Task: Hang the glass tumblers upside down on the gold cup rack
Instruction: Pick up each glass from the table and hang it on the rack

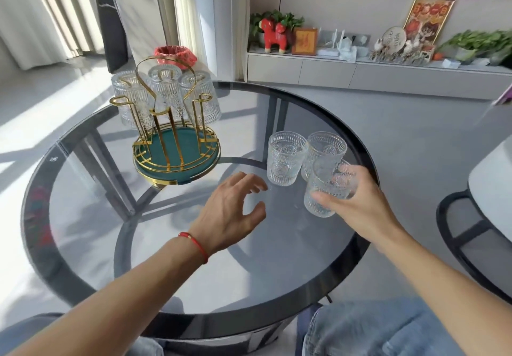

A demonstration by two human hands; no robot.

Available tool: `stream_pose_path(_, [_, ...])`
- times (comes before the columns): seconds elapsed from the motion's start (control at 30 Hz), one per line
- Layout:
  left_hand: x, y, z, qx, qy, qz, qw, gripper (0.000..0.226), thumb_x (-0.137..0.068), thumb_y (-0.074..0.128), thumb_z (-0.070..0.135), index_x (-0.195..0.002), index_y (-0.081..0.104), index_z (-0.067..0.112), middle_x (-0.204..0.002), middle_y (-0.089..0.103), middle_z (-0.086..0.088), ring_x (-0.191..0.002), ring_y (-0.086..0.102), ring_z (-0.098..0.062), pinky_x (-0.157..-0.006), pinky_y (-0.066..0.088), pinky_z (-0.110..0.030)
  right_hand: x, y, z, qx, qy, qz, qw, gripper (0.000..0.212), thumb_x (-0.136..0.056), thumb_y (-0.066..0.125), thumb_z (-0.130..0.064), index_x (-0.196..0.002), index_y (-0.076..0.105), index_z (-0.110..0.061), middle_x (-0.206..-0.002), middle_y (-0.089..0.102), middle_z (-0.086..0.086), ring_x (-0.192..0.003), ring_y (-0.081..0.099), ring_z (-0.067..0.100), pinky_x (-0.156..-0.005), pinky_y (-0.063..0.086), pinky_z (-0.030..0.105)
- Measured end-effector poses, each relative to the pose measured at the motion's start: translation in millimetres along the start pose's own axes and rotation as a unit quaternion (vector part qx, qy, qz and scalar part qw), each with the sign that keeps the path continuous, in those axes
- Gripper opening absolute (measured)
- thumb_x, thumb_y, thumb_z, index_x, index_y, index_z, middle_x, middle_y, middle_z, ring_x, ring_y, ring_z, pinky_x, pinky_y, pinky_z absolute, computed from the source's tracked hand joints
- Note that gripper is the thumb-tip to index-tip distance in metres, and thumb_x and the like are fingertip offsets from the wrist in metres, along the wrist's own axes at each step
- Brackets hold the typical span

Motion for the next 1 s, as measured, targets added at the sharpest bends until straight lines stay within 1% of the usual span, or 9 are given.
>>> stream_pose_path(0.13, [2, 1, 8, 0.079, -0.030, -0.049, 0.995, 0.046, -0.085, 0.080, 0.015, -0.127, 0.061, 0.016, -0.113, 0.064, -0.004, -0.099, 0.063, -0.017, -0.087, 0.056, -0.039, 7, -7, -9, -0.003, -0.089, -0.038, 0.995, 0.084, -0.060, 0.092, -0.057, -0.133, 0.055, -0.037, -0.124, 0.071, -0.014, -0.116, 0.067, 0.009, -0.100, 0.054, 0.039])
stream_pose_path(0.3, [6, 0, 16, 0.305, -0.112, -0.121, 0.938, 0.093, -0.069, 0.084, 0.051, -0.148, 0.039, 0.034, -0.130, 0.059, -0.001, -0.111, 0.067, -0.018, -0.092, 0.059, -0.039, 17, 9, -35, 0.031, -0.247, -0.122, 0.961, 0.088, -0.063, 0.089, -0.062, -0.140, 0.055, -0.037, -0.130, 0.063, -0.020, -0.122, 0.061, 0.002, -0.101, 0.050, 0.024])
stream_pose_path(0.43, [7, -11, 10, 0.286, -0.177, -0.009, 0.942, 0.073, -0.058, 0.085, 0.057, -0.121, 0.062, 0.030, -0.107, 0.071, 0.000, -0.092, 0.073, -0.018, -0.082, 0.061, -0.040, 16, 37, -55, 0.041, -0.294, -0.143, 0.944, 0.091, -0.065, 0.090, -0.058, -0.145, 0.055, -0.031, -0.129, 0.059, -0.017, -0.122, 0.056, 0.000, -0.101, 0.044, 0.016])
stream_pose_path(0.53, [2, -30, -3, 0.407, -0.247, 0.053, 0.878, 0.070, -0.058, 0.083, 0.049, -0.117, 0.065, 0.015, -0.106, 0.071, -0.016, -0.083, 0.074, -0.019, -0.068, 0.063, -0.038, 8, 51, -68, -0.029, -0.238, -0.163, 0.957, 0.083, -0.074, 0.076, -0.068, -0.146, 0.052, -0.035, -0.135, 0.058, -0.016, -0.127, 0.053, -0.004, -0.101, 0.040, 0.013])
stream_pose_path(0.63, [-3, -52, -15, 0.497, -0.275, 0.100, 0.817, 0.072, -0.065, 0.080, 0.038, -0.124, 0.061, 0.002, -0.118, 0.068, -0.023, -0.098, 0.074, -0.029, -0.073, 0.064, -0.045, 3, 66, -80, -0.150, -0.111, -0.225, 0.956, 0.062, -0.088, 0.052, -0.079, -0.140, 0.051, -0.047, -0.142, 0.059, -0.014, -0.122, 0.063, -0.002, -0.100, 0.047, 0.024])
stream_pose_path(0.73, [-1, -62, -25, 0.569, -0.298, 0.105, 0.759, 0.059, -0.078, 0.072, 0.027, -0.128, 0.060, -0.001, -0.137, 0.058, -0.028, -0.120, 0.063, -0.045, -0.090, 0.061, -0.053, -3, 86, -92, -0.267, -0.053, -0.233, 0.934, 0.056, -0.098, 0.057, -0.059, -0.134, 0.059, -0.016, -0.134, 0.058, 0.027, -0.096, 0.074, 0.023, -0.091, 0.059, 0.049])
stream_pose_path(0.8, [-1, -66, -25, 0.612, -0.299, 0.082, 0.728, 0.052, -0.082, 0.065, 0.025, -0.129, 0.063, 0.004, -0.143, 0.054, -0.029, -0.122, 0.061, -0.049, -0.097, 0.058, -0.053, -7, 93, -100, -0.317, -0.041, -0.203, 0.925, 0.064, -0.094, 0.067, -0.049, -0.138, 0.055, -0.004, -0.134, 0.055, 0.034, -0.089, 0.074, 0.028, -0.087, 0.060, 0.052])
stream_pose_path(0.97, [-2, -85, -45, 0.552, -0.314, 0.226, 0.738, 0.043, -0.105, 0.038, 0.039, -0.104, 0.076, 0.019, -0.106, 0.077, -0.014, -0.094, 0.075, -0.023, -0.083, 0.062, -0.040, -14, 96, -144, -0.257, -0.138, -0.097, 0.952, 0.076, -0.081, 0.073, -0.058, -0.146, 0.053, -0.022, -0.112, 0.079, 0.005, -0.097, 0.078, 0.024, -0.091, 0.060, 0.040])
stream_pose_path(1.0, [0, -86, -51, 0.474, -0.339, 0.253, 0.772, 0.045, -0.105, 0.036, 0.037, -0.098, 0.076, 0.017, -0.099, 0.077, -0.012, -0.088, 0.074, -0.022, -0.076, 0.061, -0.037, -17, 94, -155, -0.239, -0.168, -0.074, 0.953, 0.073, -0.082, 0.073, -0.057, -0.145, 0.054, -0.025, -0.107, 0.080, 0.006, -0.093, 0.079, 0.018, -0.088, 0.061, 0.041])
Point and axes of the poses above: each hand's wrist, its own x-axis away from the middle knuckle, its own y-axis out of the palm, z = x × y, the point moved 1 cm from there along -x, towards the middle knuckle
